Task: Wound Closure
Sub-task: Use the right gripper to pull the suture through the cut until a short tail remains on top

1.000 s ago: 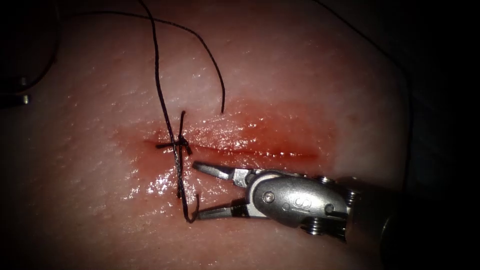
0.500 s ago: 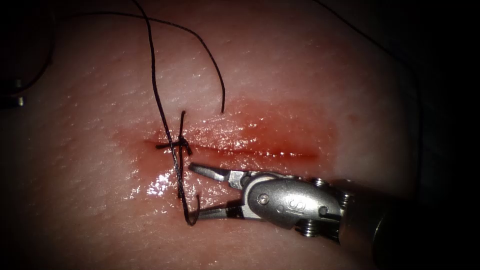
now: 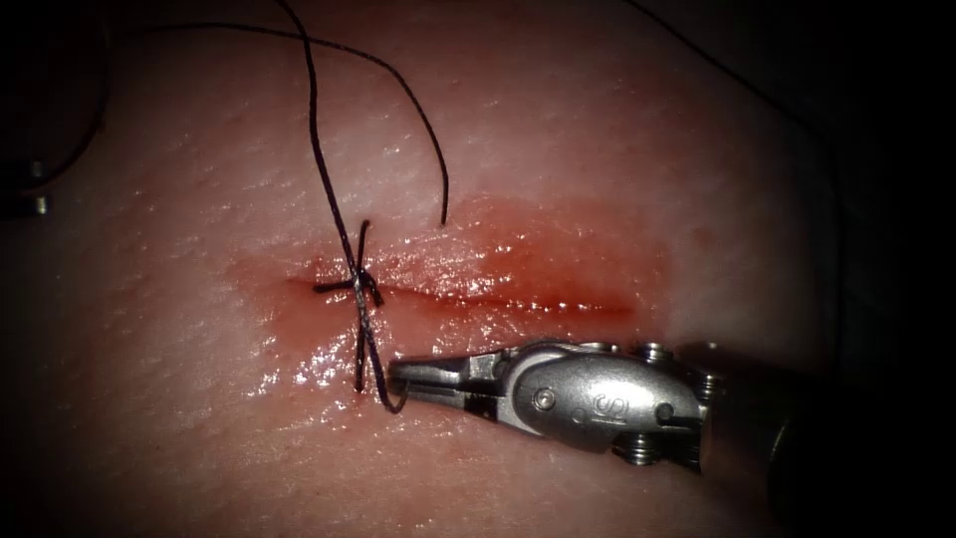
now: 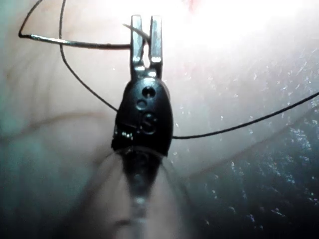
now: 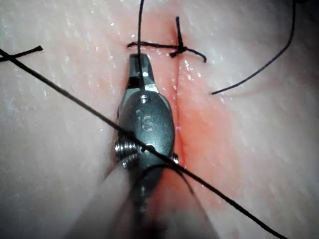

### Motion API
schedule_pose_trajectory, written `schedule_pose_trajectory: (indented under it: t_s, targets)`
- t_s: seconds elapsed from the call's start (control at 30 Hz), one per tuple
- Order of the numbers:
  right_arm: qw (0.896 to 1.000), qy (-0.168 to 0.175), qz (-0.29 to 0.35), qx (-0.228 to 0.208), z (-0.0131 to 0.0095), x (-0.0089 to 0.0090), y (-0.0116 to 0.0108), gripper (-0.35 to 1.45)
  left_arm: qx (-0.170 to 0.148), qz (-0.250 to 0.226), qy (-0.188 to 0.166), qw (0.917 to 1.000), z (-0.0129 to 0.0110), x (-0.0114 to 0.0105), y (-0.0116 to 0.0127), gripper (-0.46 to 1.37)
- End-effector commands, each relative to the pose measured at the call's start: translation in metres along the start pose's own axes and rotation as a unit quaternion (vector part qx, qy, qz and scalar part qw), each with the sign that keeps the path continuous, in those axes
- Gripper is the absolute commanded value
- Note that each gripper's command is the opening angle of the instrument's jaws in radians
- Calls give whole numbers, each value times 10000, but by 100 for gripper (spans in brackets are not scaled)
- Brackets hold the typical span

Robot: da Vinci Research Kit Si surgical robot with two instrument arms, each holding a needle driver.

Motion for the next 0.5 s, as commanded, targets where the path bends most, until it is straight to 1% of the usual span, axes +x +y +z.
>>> schedule_pose_trajectory:
  t_s: [0.03,0.2,0.5]
  targets:
    - [10000,-12,-32,72,0,3,-2,-35,-24,4,1,10000,0,-2,0,-35]
    - [9994,-21,-72,334,-1,18,-15,-35,-26,13,4,10000,1,-6,0,-35]
    - [9981,10,-99,610,-1,46,-38,-35,-7,17,-8,10000,5,-8,1,-35]
